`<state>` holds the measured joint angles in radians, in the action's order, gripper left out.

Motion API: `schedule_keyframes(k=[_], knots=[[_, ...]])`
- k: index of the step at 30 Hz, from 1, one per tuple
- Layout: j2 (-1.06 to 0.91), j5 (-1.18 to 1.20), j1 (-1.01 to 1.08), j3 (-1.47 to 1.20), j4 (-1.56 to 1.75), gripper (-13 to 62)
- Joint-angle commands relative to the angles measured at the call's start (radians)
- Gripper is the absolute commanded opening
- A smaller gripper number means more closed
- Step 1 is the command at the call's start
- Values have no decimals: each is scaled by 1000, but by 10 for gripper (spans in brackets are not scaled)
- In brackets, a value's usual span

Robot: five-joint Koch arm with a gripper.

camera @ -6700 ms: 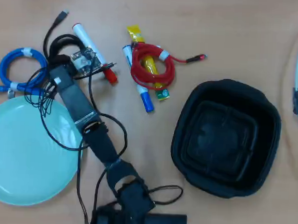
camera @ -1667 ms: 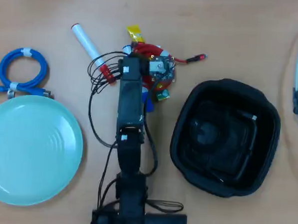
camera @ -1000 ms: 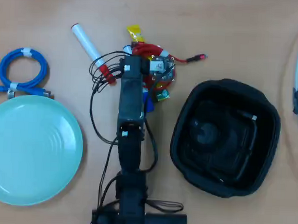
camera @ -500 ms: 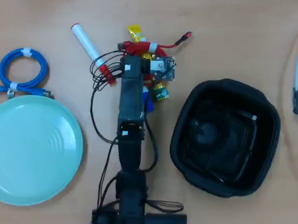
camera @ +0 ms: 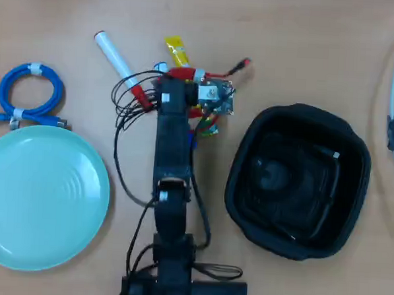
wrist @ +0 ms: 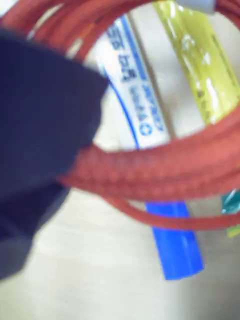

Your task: Put a black charging cable in a black bowl and put a red charging cable in a green bowl

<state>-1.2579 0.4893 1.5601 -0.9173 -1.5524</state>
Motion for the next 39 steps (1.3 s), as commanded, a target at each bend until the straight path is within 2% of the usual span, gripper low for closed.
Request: schedule_keyframes(k=[1,7,13,30,34,39], knots=[[-221,-14,-14,44,14,-69],[-348,-28,-106,38,9,-69],[-403,-32,-359,-103,21,-69],[-393,-17,-1109,-123,58,-69],[-356,9,-1218,-123,58,-69],[-230,6,-1235,-121,55,-68]])
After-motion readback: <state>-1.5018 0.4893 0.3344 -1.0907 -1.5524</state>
